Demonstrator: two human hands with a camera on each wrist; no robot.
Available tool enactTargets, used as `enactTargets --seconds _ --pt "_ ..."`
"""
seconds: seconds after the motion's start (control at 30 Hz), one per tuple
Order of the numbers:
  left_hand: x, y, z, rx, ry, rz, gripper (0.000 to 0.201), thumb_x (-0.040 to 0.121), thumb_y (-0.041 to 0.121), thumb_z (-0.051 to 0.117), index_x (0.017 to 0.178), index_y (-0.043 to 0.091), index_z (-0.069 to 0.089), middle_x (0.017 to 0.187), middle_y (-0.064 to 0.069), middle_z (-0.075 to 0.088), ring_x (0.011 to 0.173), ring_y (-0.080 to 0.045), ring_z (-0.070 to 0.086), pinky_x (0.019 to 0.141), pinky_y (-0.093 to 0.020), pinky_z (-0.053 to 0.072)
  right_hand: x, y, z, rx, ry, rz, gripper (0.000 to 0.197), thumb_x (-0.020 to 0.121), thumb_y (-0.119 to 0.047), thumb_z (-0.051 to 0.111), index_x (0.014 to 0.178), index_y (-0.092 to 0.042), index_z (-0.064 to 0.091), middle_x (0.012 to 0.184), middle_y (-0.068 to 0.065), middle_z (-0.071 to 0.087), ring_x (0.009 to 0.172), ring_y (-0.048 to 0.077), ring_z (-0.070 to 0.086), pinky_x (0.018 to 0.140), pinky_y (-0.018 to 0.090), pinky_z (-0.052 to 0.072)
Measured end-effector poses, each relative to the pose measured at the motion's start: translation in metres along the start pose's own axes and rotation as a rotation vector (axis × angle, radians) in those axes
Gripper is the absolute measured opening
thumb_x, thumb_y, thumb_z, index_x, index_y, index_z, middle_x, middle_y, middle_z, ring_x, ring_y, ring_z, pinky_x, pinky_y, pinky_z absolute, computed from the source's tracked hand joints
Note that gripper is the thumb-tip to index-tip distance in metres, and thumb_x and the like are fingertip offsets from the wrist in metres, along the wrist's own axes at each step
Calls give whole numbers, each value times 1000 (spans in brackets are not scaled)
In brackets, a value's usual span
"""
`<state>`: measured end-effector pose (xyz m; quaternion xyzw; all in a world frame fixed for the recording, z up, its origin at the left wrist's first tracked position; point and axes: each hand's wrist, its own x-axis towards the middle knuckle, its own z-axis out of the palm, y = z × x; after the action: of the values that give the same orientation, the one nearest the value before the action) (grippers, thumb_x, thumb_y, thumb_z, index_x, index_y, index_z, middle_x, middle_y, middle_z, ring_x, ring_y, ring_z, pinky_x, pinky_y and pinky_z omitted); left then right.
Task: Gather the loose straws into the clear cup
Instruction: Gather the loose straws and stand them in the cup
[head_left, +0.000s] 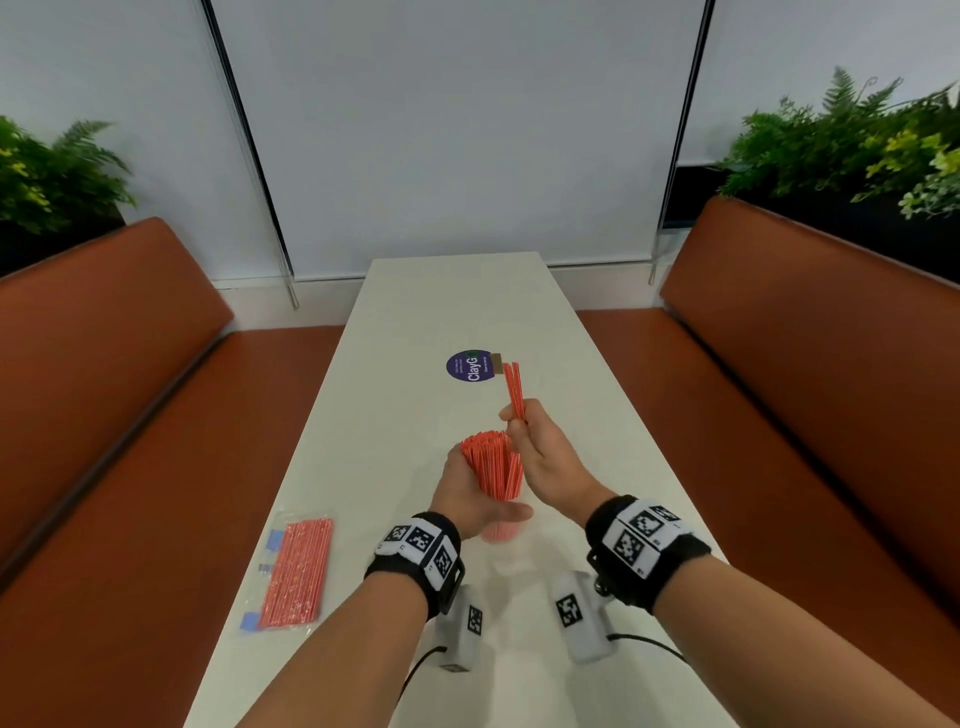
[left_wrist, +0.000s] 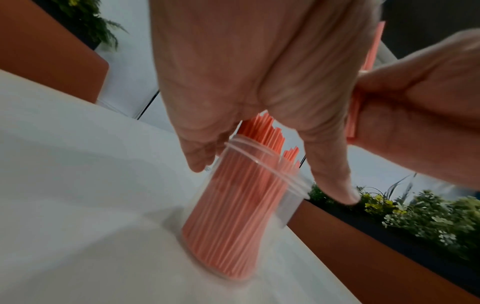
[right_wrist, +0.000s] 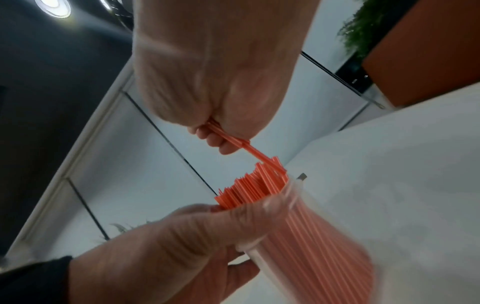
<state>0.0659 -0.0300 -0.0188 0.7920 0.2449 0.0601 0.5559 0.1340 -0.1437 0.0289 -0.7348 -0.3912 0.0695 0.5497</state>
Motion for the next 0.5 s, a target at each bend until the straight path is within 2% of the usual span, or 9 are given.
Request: enactTargets --seconds 0.07,0.17,0.23,0.33,0.4,0.5 --pt "0 2 4 -37 23 0 106 38 33 91 127 19 35 120 2 56 112 -16 58 99 -39 50 2 8 10 144 71 45 16 100 -9 32 106 -11 47 76 -4 47 69 9 46 72 29 43" --pt "1 2 8 -74 60 1 83 53 18 90 120 16 40 110 1 62 100 -16 63 92 -39 54 3 19 21 270 130 123 19 98 -2 34 112 -10 45 85 -4 51 83 11 51 87 33 45" --pt "2 0 10 -109 60 13 78 54 16 89 116 15 42 108 -1 63 99 -17 65 91 -42 55 4 25 24 289 149 131 27 95 3 36 119 -7 42 94 -4 52 94 13 51 95 32 43" --pt "2 -2 11 -135 55 15 82 50 22 89 117 16 42 110 -3 63 99 -19 65 90 -44 56 5 30 23 240 173 41 39 91 9 37 128 -2 35 104 -2 50 102 16 50 96 21 43" --pt "0 -2 11 -131 56 28 84 49 25 88 118 16 41 111 -4 61 100 -19 64 90 -43 56 6 34 21 142 202 -27 42 91 4 43 131 -4 34 113 1 49 109 14 48 95 17 43" --pt "-1 -4 10 -137 41 54 81 53 21 86 118 15 39 115 -4 58 100 -14 63 88 -39 56 4 44 20 -96 208 -27 49 92 -18 52 137 -6 34 132 9 44 124 14 43 103 29 41"
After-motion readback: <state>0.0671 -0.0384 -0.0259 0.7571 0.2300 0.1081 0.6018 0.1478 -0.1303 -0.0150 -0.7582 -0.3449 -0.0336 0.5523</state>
